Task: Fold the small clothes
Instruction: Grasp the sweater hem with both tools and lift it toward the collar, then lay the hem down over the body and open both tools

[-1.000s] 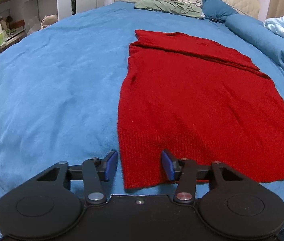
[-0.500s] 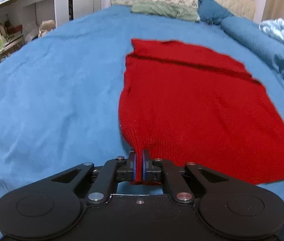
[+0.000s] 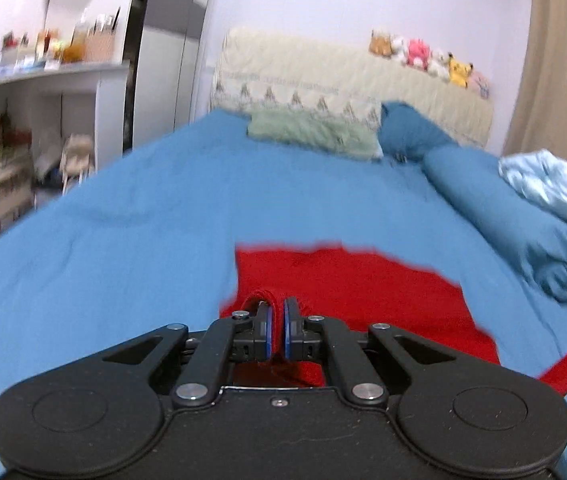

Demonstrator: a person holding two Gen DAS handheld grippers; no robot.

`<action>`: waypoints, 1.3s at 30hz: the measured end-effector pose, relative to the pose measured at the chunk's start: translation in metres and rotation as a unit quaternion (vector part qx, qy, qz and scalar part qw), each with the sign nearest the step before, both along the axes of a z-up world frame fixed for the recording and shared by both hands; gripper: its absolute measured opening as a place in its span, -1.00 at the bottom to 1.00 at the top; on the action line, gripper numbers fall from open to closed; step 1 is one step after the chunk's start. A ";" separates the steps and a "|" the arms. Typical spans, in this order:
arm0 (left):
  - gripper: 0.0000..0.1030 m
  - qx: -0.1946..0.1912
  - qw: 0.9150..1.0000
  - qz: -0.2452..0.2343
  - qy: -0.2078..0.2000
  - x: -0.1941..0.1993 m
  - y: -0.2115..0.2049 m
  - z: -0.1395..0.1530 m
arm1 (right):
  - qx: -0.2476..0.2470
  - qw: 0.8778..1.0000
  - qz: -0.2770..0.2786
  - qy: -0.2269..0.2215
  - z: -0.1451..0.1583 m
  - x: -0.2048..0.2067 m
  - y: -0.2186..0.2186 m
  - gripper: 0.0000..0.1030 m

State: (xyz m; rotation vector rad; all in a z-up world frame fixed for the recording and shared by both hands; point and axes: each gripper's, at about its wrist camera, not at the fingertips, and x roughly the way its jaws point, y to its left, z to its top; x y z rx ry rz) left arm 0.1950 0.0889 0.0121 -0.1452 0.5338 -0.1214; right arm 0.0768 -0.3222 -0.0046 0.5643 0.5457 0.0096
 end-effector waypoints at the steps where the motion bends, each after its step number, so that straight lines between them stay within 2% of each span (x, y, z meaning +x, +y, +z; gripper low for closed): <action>1: -0.89 -0.001 1.000 0.003 -0.008 0.023 -0.001 0.005 | 0.000 1.000 -0.002 -0.008 0.010 0.023 -0.007 -0.61; 4: -0.89 -0.003 1.000 0.015 -0.010 0.098 -0.007 0.008 | -0.027 0.999 -0.011 -0.023 0.031 0.099 -0.021 -0.61; 6: -0.89 -0.001 1.000 0.027 0.001 0.147 -0.011 0.000 | -0.030 0.999 -0.019 -0.021 0.031 0.150 -0.027 -0.61; 8: -0.89 0.008 0.999 0.034 0.011 0.189 -0.018 -0.021 | -0.022 0.999 -0.030 -0.009 0.016 0.204 -0.036 -0.61; 11: -0.89 0.022 0.998 0.043 0.040 0.238 -0.029 -0.063 | -0.047 0.998 -0.042 0.014 -0.017 0.267 -0.041 -0.61; 15: -0.89 0.018 0.995 0.055 0.076 0.275 -0.030 -0.111 | -0.061 0.996 -0.045 0.039 -0.061 0.315 -0.043 -0.61; 20: -0.88 0.019 0.995 0.056 0.084 0.304 -0.027 -0.128 | -0.087 0.994 -0.048 0.046 -0.082 0.355 -0.044 -0.61; 22: -0.75 0.011 0.995 0.064 0.082 0.306 -0.026 -0.127 | -0.100 0.993 -0.044 0.053 -0.090 0.365 -0.041 -0.56; 23: -0.45 0.010 0.995 0.069 0.075 0.305 -0.024 -0.121 | -0.115 0.991 -0.043 0.051 -0.092 0.365 -0.037 -0.49; 24: -0.21 0.010 0.995 0.071 0.067 0.301 -0.023 -0.116 | -0.131 0.989 -0.050 0.045 -0.091 0.361 -0.033 -0.12; 25: 0.26 0.011 0.996 0.069 0.055 0.293 -0.023 -0.110 | -0.143 0.988 -0.050 0.037 -0.089 0.354 -0.029 0.18; 26: 0.43 0.016 0.997 0.061 0.037 0.284 -0.025 -0.103 | -0.151 0.987 -0.044 0.020 -0.089 0.345 -0.023 0.61; 27: 0.43 0.024 0.998 0.047 0.016 0.270 -0.027 -0.097 | -0.162 0.986 -0.035 -0.007 -0.085 0.335 -0.016 0.75; 28: 0.43 0.032 0.999 0.030 0.004 0.259 -0.031 -0.095 | -0.177 0.984 -0.022 -0.030 -0.084 0.323 -0.007 0.76; 30: 0.43 0.034 0.999 -0.021 0.015 0.239 -0.037 -0.100 | -0.194 0.980 0.018 -0.028 -0.091 0.312 0.010 0.76; 32: 0.44 0.028 0.997 -0.061 0.049 0.230 -0.042 -0.119 | -0.196 0.979 0.054 -0.004 -0.106 0.311 0.023 0.76; 36: 0.44 0.044 0.990 -0.059 0.119 0.224 -0.045 -0.164 | -0.184 0.978 0.078 0.053 -0.139 0.316 0.035 0.77; 39: 0.46 0.055 0.990 -0.062 0.112 0.216 -0.045 -0.166 | -0.188 0.972 0.065 0.122 -0.158 0.325 0.030 0.77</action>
